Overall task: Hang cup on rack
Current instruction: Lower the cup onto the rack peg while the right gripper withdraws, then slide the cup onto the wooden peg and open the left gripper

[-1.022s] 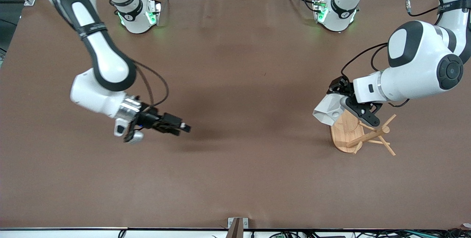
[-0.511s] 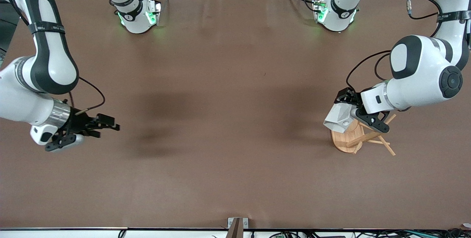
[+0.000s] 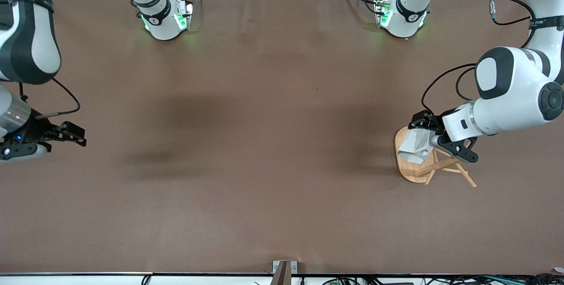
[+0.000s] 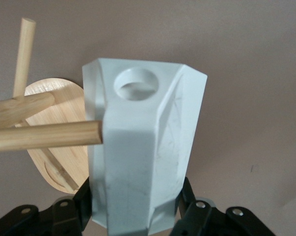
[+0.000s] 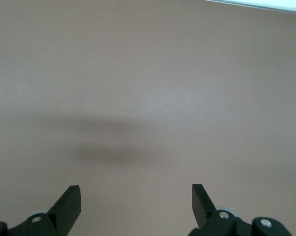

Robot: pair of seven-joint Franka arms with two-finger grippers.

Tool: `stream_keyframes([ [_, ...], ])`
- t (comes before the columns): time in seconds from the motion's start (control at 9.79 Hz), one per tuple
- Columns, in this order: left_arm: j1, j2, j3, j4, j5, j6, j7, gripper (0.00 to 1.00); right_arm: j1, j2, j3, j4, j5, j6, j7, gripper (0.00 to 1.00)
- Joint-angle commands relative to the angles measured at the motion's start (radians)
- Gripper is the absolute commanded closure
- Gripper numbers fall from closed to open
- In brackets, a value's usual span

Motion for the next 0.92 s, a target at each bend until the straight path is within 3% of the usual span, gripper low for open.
stream_keyframes([
  [0.0,0.007,-0.024,0.000,-0.022,0.002,0.007,-0.021,0.99,-0.009,-0.091,0.017,0.005,-0.029,-0.123,0.257,0.00],
  [0.2,0.005,-0.021,0.000,-0.017,-0.006,0.012,-0.022,0.98,-0.086,-0.122,0.061,0.098,-0.017,-0.284,0.255,0.00],
  [0.41,0.023,-0.015,0.000,-0.008,-0.026,0.013,-0.022,0.98,-0.099,-0.120,0.052,0.248,-0.028,-0.421,0.231,0.00],
  [0.82,0.054,0.037,0.002,-0.014,-0.069,0.015,-0.037,0.96,-0.100,-0.117,0.049,0.275,-0.017,-0.460,0.110,0.00],
])
